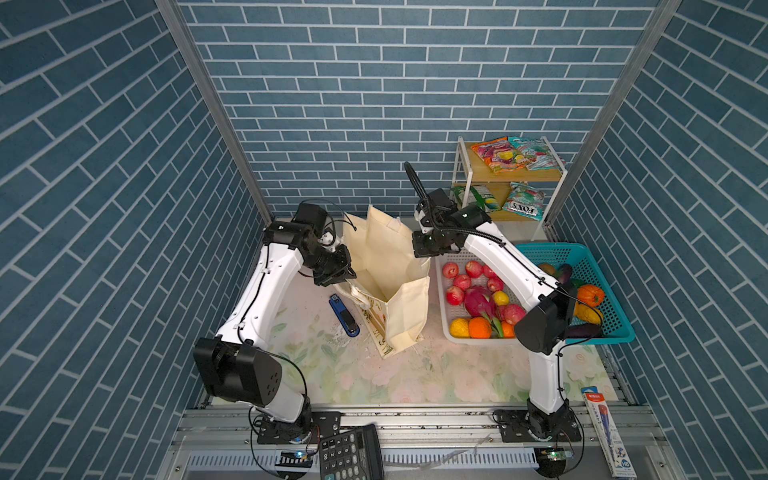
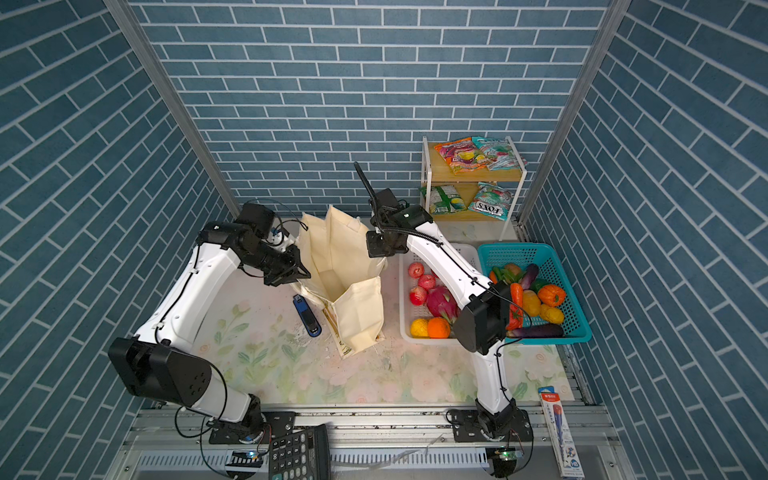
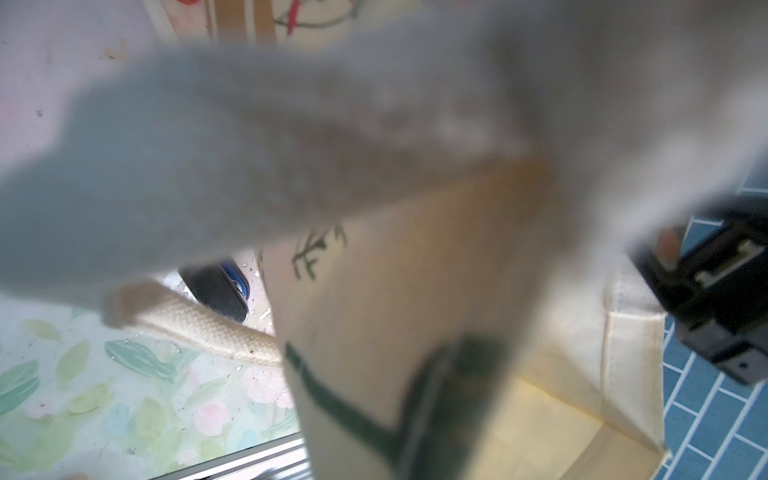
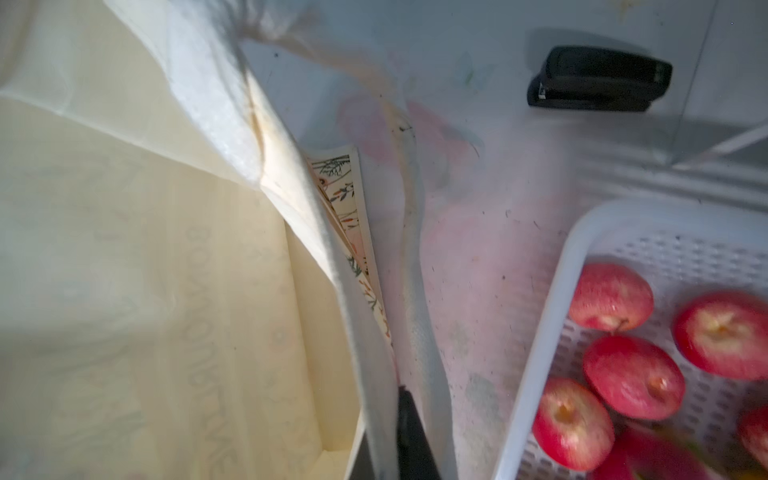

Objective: Place the food into the grocery bag and tie it
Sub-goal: 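Grasp the bag's far rim with the right gripper and pull it open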

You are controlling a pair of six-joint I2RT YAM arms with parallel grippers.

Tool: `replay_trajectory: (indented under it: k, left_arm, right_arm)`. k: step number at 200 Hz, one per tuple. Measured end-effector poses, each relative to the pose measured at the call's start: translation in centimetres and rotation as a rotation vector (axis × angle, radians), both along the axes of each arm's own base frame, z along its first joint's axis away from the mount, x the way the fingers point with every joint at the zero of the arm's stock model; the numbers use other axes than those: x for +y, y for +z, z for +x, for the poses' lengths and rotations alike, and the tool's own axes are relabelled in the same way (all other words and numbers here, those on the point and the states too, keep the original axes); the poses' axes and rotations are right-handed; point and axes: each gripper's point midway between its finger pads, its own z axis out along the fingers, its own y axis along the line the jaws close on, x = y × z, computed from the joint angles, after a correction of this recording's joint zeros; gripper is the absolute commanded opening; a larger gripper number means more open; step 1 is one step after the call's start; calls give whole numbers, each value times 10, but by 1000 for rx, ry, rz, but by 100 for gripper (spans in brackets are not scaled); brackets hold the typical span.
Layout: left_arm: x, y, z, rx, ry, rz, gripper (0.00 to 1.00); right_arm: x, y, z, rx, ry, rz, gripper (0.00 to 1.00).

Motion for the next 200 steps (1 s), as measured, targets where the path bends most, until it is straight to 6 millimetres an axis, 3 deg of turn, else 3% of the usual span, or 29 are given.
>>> replay_trajectory:
  k: [41,63,78,100,126,147,171,195,200]
  left_arm:
    - [8,20,0,-50,6,69,13]
    - [5,21,-5,-51,-19,96,14]
    - [2,17,-8,-43,-36,108,16]
    - [-1,6,-13,-17,-54,125,20]
    - [-3,-2,-17,6,-61,126,38]
    - [-6,-8,-19,20,-60,110,45]
    - [-9,-10,-20,21,-52,84,39]
    - [-11,-6,-19,10,-41,67,23]
    - [-11,-6,-19,5,-49,68,19]
  right_arm:
    - [-48,31,-64,-12,-150,48,0]
    - [-60,42,-76,-33,-177,75,0]
    - [-59,33,-79,-28,-171,65,0]
    - [-55,5,-84,4,-154,31,0]
    - [-47,-11,-90,14,-126,25,0]
    - [-40,-9,-92,5,-108,47,16]
    - [-38,-4,-92,-8,-98,63,21]
    - [-39,-1,-92,-18,-96,67,1]
    - [-39,-1,-92,-21,-92,66,0]
